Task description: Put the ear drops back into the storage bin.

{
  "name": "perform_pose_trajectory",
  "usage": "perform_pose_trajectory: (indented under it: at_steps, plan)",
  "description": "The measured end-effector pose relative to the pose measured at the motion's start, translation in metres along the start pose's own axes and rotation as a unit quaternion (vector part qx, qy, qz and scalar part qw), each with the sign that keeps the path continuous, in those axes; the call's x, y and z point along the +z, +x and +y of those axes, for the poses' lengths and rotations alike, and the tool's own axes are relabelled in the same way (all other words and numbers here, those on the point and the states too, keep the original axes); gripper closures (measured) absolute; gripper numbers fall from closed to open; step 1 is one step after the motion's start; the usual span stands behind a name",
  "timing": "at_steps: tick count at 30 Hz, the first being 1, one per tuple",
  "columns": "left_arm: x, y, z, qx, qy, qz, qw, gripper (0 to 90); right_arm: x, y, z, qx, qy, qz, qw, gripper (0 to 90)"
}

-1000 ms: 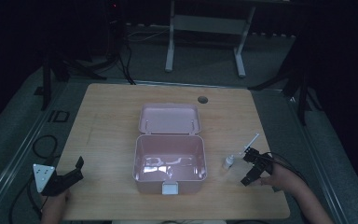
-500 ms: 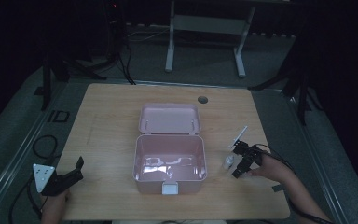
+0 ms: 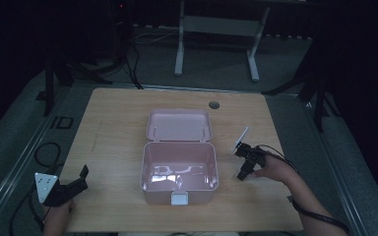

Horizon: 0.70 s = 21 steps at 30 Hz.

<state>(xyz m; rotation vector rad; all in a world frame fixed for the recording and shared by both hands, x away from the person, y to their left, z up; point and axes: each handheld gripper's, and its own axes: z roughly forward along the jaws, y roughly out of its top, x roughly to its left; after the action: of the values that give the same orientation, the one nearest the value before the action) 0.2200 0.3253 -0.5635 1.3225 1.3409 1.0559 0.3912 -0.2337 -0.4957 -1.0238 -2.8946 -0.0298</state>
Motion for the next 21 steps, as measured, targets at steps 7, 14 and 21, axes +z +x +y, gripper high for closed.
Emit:
perform_pose_trajectory:
  at_steps: [7,14,21]
  plan:
    - [0.000,0.000,0.000,0.000,0.001,-0.001,1.0000,0.5,0.004,0.001,0.006,-0.009,0.014,-0.001,0.9999,45.0]
    - [0.000,0.000,0.000,0.000,0.002,-0.001,1.0000,0.5,0.007,0.000,0.010,-0.008,0.027,-0.004,0.9996,53.6]
    - [0.000,0.001,0.000,-0.001,0.002,-0.001,1.0000,0.5,0.006,0.002,0.012,-0.020,0.026,-0.014,0.9994,59.5]
